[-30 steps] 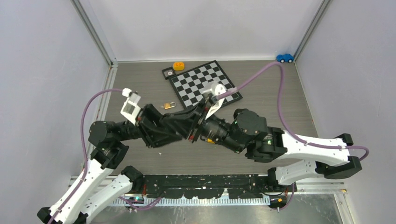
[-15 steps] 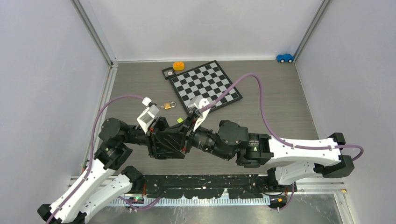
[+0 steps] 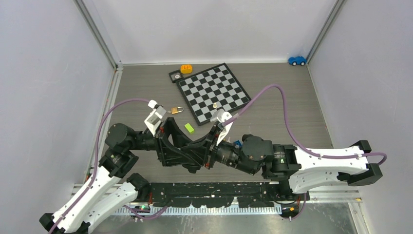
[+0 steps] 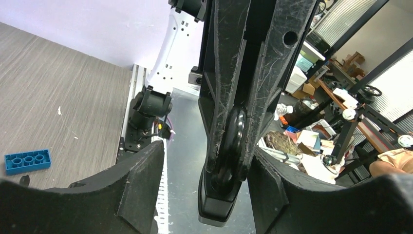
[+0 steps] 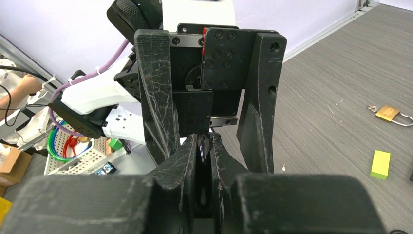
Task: Lock with the key
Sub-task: Lock the lock.
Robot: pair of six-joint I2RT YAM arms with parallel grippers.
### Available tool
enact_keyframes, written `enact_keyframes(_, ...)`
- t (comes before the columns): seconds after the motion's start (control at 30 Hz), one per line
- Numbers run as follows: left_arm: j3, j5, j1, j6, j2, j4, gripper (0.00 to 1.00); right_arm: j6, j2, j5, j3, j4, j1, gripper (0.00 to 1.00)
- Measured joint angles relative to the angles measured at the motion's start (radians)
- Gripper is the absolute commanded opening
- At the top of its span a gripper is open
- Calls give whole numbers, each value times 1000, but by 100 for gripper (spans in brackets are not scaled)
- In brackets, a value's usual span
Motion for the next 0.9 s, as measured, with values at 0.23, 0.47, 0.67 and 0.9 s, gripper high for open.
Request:
enact_keyframes(0.23, -13, -1, 3, -30, 14, 32, 67, 13, -18, 32, -21, 1, 5, 0)
enact_keyframes(0.47, -23, -16, 14, -59, 23, 78, 63, 39, -17, 80, -27, 29, -1, 0)
enact_keyframes(0.67, -27, -39, 21, -81, 27, 126, 64, 70, -17, 78, -27, 50, -29, 0)
enact_keyframes(0.9, -40, -49, 24, -112, 45, 170, 64, 98, -12, 58, -33, 62, -65, 0)
